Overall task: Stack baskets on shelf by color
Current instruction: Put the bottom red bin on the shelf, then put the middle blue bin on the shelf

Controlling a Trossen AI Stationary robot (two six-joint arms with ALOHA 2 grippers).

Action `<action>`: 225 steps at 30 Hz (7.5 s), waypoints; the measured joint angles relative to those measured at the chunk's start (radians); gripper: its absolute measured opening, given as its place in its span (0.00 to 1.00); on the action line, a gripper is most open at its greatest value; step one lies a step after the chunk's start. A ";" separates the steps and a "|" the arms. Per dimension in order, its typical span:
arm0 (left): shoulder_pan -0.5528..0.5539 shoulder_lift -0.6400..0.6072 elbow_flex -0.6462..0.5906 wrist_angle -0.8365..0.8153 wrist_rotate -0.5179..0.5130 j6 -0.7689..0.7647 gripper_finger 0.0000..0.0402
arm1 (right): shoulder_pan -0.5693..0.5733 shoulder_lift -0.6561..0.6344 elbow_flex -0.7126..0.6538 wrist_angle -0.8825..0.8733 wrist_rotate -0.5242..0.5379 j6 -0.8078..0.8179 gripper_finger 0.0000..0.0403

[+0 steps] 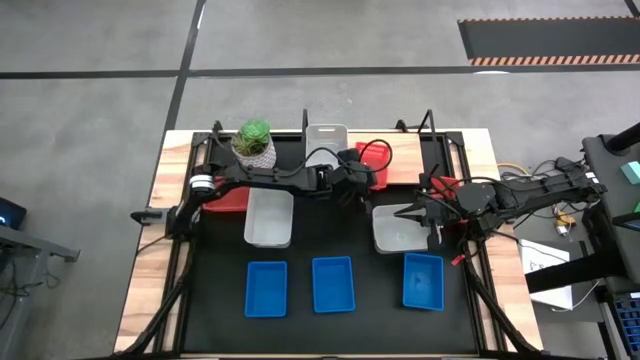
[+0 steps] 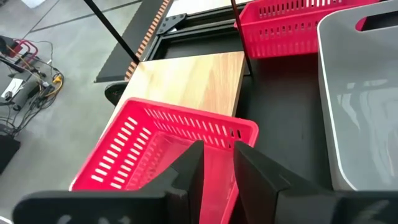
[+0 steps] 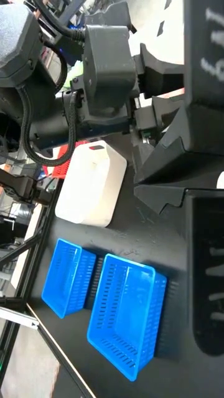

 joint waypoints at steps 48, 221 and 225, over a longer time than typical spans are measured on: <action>-0.434 -1.105 -1.135 0.654 0.128 0.107 0.17 | -0.258 0.822 0.821 -0.720 -0.107 0.216 0.02; -0.522 -1.048 -0.987 -0.195 -0.021 -0.864 0.17 | 0.045 0.584 0.334 0.003 -0.053 0.220 0.10; -0.531 -1.048 -0.973 -0.144 -0.019 -0.861 0.17 | 0.054 0.584 0.376 -0.039 -0.062 0.319 0.19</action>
